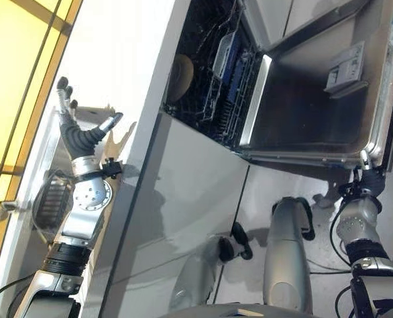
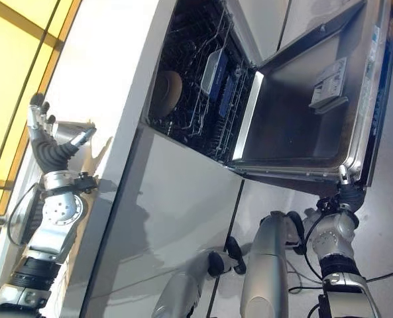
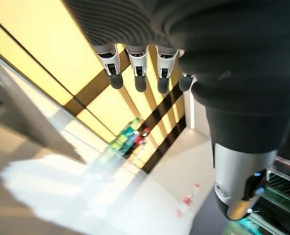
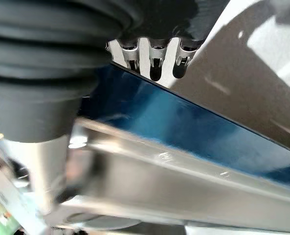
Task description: Pick up plates and place into dishwasher.
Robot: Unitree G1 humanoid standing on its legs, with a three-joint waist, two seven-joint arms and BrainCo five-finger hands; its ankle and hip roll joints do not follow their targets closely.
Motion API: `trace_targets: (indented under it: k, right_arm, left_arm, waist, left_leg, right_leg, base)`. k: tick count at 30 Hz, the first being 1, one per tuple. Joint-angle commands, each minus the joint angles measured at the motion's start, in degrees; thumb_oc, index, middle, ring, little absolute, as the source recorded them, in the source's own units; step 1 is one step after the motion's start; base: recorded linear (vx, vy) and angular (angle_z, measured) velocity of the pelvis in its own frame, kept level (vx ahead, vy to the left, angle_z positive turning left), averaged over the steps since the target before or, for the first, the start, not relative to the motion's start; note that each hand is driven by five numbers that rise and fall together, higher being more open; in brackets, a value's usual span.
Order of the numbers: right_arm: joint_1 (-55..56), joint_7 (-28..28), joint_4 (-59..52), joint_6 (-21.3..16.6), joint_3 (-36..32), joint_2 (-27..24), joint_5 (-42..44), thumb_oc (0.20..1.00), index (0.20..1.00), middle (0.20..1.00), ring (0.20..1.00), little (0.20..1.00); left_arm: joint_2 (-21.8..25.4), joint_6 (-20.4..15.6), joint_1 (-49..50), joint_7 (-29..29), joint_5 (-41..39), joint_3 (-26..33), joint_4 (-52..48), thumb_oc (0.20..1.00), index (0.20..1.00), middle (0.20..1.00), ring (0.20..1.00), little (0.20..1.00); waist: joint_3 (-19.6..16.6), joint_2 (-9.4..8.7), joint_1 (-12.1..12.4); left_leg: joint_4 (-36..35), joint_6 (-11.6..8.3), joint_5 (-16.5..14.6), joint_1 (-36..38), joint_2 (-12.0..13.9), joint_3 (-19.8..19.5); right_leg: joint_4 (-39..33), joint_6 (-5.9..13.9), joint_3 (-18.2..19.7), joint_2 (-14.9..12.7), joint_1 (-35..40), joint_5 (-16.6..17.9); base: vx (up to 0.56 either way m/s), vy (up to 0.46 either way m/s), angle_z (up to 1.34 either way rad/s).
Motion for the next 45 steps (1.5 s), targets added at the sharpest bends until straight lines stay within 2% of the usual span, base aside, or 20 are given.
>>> trace_targets:
  k: [1, 3, 4, 6, 9, 15, 19, 21, 22, 27, 31, 33, 37, 39, 45]
  right_arm:
    - [-12.3, 11.6, -10.9, -0.3, 3.4, -6.5, -7.7, 1.0, 1.0, 1.0, 1.0, 1.0]
    - [-13.5, 15.6, -16.7, 1.1, 5.8, -6.8, -11.5, 1.0, 1.0, 1.0, 1.0, 1.0]
    - [-13.5, 15.9, -18.3, 1.8, 6.3, -6.7, -12.2, 1.0, 1.0, 1.0, 1.0, 1.0]
    - [-13.2, 20.4, -23.4, 3.2, 7.9, -6.4, -12.9, 1.0, 1.0, 1.0, 1.0, 1.0]
    - [-12.1, 24.1, -29.8, 5.5, 9.0, -5.9, -13.9, 1.0, 1.0, 1.0, 1.0, 1.0]
    - [-10.0, 27.1, -37.0, 8.5, 10.5, -4.0, -16.7, 1.0, 1.0, 1.0, 1.0, 1.0]
    - [-9.1, 26.9, -39.0, 9.4, 10.7, -2.8, -18.5, 1.0, 1.0, 1.0, 1.0, 1.0]
    - [-7.9, 26.7, -38.5, 9.1, 10.3, -2.7, -19.0, 1.0, 1.0, 1.0, 1.0, 1.0]
    - [-7.6, 26.9, -38.3, 9.0, 10.1, -2.7, -18.7, 1.0, 1.0, 1.0, 1.0, 1.0]
    - [-0.6, 29.4, -38.1, 6.0, 5.9, -1.3, -16.3, 1.0, 1.0, 1.0, 1.0, 1.0]
    - [1.9, 30.1, -37.9, 4.4, 5.2, 0.3, -15.3, 1.0, 1.0, 1.0, 1.0, 1.0]
    - [3.2, 29.4, -37.8, 3.2, 5.6, 1.8, -15.2, 1.0, 1.0, 1.0, 1.0, 1.0]
    - [5.8, 27.6, -37.3, 1.2, 6.0, 4.7, -15.6, 1.0, 1.0, 1.0, 1.0, 1.0]
    - [6.9, 26.1, -36.7, 0.5, 7.0, 6.2, -15.9, 1.0, 1.0, 1.0, 1.0, 1.0]
    - [11.7, 24.1, -38.5, -0.5, 8.2, 9.5, -16.8, 1.0, 1.0, 1.0, 1.0, 1.0]
  left_arm:
    - [-3.1, -1.0, 0.0, -1.2, -0.4, 1.8, 0.7, 1.0, 1.0, 1.0, 1.0, 1.0]
    - [-2.8, -1.4, 0.2, -1.5, -0.6, 2.2, 0.9, 1.0, 1.0, 1.0, 1.0, 1.0]
    - [-2.7, -1.5, 0.2, -1.5, -0.7, 2.3, 1.0, 1.0, 1.0, 1.0, 1.0, 1.0]
    - [-2.7, -2.0, 0.2, -2.3, -0.9, 3.1, 2.0, 1.0, 1.0, 1.0, 1.0, 1.0]
    - [-2.7, -2.2, 0.4, -3.3, -1.3, 3.8, 2.9, 1.0, 1.0, 1.0, 1.0, 1.0]
    - [-3.1, -2.6, 0.9, -4.2, -1.0, 4.8, 3.7, 1.0, 1.0, 1.0, 1.0, 1.0]
    - [-3.5, -2.1, 1.0, -4.0, -0.3, 4.7, 4.1, 1.0, 1.0, 1.0, 1.0, 1.0]
    - [-3.7, -1.8, 1.2, -4.1, -0.9, 4.8, 4.5, 1.0, 1.0, 1.0, 1.0, 1.0]
    - [-3.8, -1.6, 1.3, -4.3, -0.8, 5.0, 4.6, 1.0, 1.0, 1.0, 1.0, 1.0]
    - [-3.5, -0.5, 3.3, -5.4, 0.5, 6.5, 4.3, 1.0, 1.0, 1.0, 1.0, 1.0]
    - [-2.4, 0.3, 3.1, -6.6, 1.9, 7.1, 4.6, 1.0, 1.0, 1.0, 1.0, 1.0]
    - [-1.7, -0.1, 3.7, -8.7, 3.1, 7.5, 4.8, 1.0, 1.0, 1.0, 1.0, 1.0]
    - [-0.4, -1.1, 5.4, -12.2, 4.3, 9.4, 4.1, 1.0, 1.0, 1.0, 1.0, 1.0]
    - [0.1, -1.2, 6.0, -14.1, 4.4, 10.3, 4.2, 1.0, 1.0, 1.0, 1.0, 1.0]
    - [0.6, -2.0, 6.8, -16.6, 6.3, 11.6, 3.0, 1.0, 1.0, 1.0, 1.0, 1.0]
  waist:
    - [5.4, 4.41, -0.8]
    - [5.2, 4.15, -0.4]
    - [5.1, 4.04, -0.4]
    - [4.8, 3.37, 0.0]
    - [4.2, 2.34, 0.3]
    - [2.3, 0.26, 1.9]
    - [0.1, -1.32, 3.5]
    - [-1.5, -2.58, 4.6]
    - [-1.9, -2.61, 4.9]
    - [-6.7, -7.09, 8.0]
    - [-10.0, -10.52, 9.9]
    - [-12.2, -12.85, 11.4]
    - [-13.9, -16.53, 13.5]
    - [-14.6, -17.6, 14.1]
    - [-15.0, -19.05, 14.0]
  left_leg:
    - [2.4, 3.27, -0.6, -2.2, 0.5, -2.7]
    - [1.3, 3.24, 0.0, -2.1, 0.6, -2.9]
    - [1.1, 3.23, 0.2, -2.1, 0.7, -3.0]
    - [0.1, 3.14, 0.7, -1.5, 1.0, -3.2]
    - [-0.9, 3.02, 1.3, -0.6, 1.2, -3.8]
    - [-3.0, 2.99, 2.1, 1.7, 1.2, -4.8]
    - [-5.1, 2.98, 2.4, 4.2, 1.1, -5.7]
    - [-6.0, 3.07, 2.3, 5.9, 1.0, -6.1]
    - [-6.7, 3.14, 2.9, 6.2, 1.1, -6.2]
    - [-9.4, 3.27, 2.3, 11.0, 0.8, -7.3]
    - [-12.0, 3.45, 2.8, 13.7, 1.1, -8.0]
    - [-13.5, 3.46, 2.8, 15.7, 1.8, -8.3]
    - [-15.8, 3.71, 2.5, 18.3, 2.9, -8.9]
    - [-17.5, 3.87, 2.6, 19.9, 3.5, -9.0]
    - [-21.8, 3.89, 4.4, 22.3, 5.3, -7.9]
  right_leg:
    - [0.6, -0.98, 1.3, -1.0, 2.5, -2.7]
    - [-0.3, -0.97, 1.1, -0.8, 2.8, -2.4]
    - [-0.6, -0.94, 1.0, -0.7, 2.9, -2.2]
    - [-1.9, -0.86, 0.5, -0.7, 3.6, -1.8]
    - [-3.4, -0.74, 0.0, -0.8, 5.1, -1.3]
    - [-7.3, -0.34, -1.4, -1.6, 9.3, -0.2]
    - [-12.0, 0.37, -3.1, -2.7, 13.8, 1.1]
    - [-14.7, 0.77, -4.5, -3.5, 17.0, 1.9]
    - [-16.1, 0.82, -5.0, -3.5, 17.8, 2.8]
    - [-24.6, 2.01, -9.8, -5.5, 28.1, 5.2]
    - [-30.6, 2.58, -13.0, -5.3, 34.3, 7.5]
    - [-33.6, 2.91, -14.6, -4.6, 38.1, 8.3]
    - [-37.1, 3.91, -17.2, -3.5, 42.6, 10.0]
    - [-38.3, 4.43, -17.8, -2.8, 44.3, 10.6]
    - [-42.0, 5.39, -18.1, -0.6, 46.6, 11.4]
  base:
    - [0.02, 0.005, -0.35]
    - [0.02, 0.019, -0.4]
    - [0.0, 0.0, 0.0]
    - [0.04, 0.031, 0.16]
    - [0.06, 0.034, -0.05]
    - [0.07, 0.038, 0.0]
    - [0.1, 0.024, 0.0]
    - [0.12, 0.011, 0.17]
    - [0.15, 0.005, 0.29]
    - [0.16, -0.092, 0.46]
    - [0.13, -0.158, 0.55]
    - [0.16, -0.275, 0.7]
    - [0.09, -0.251, 0.59]
    - [0.05, -0.173, 0.11]
    - [-0.08, -0.139, 0.07]
